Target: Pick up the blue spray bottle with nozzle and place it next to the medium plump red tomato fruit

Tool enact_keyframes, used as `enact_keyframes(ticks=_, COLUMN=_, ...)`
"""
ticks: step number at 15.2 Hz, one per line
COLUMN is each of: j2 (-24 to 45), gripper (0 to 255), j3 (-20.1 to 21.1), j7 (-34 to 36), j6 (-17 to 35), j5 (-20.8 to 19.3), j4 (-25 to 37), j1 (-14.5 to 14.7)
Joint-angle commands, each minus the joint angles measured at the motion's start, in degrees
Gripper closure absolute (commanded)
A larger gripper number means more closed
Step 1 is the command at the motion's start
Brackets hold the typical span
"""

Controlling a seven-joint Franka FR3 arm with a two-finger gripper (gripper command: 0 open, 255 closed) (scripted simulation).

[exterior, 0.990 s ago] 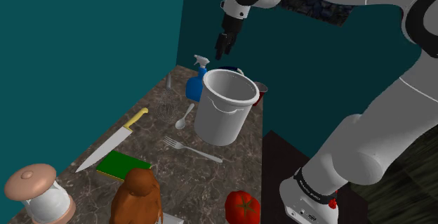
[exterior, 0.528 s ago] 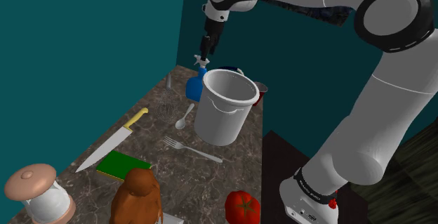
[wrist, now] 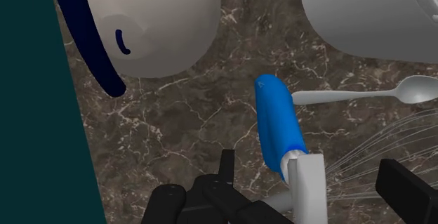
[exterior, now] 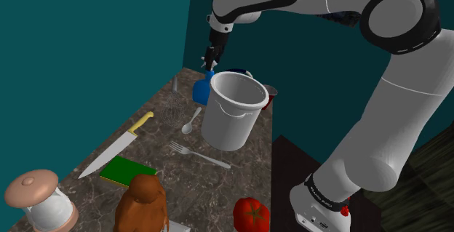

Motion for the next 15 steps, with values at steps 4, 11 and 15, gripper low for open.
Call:
enact_keyframes(ticks=4, j2=0.04, gripper=0, j3=-0.01, j7=-0.03, j6=0.21, j5=0.01, j4=-0.13, j1=-0.02)
enact_keyframes(ticks=11, j2=0.05, gripper=255, j3=-0.01, j7=-0.03, j6=0.20, j5=0.01, j4=-0.12, j1=-0.02)
enact_keyframes(ticks=15, j2=0.07, gripper=255, j3=-0.01, j7=-0.03, j6=0.20, j5=0.01, j4=-0.09, j1=-0.02)
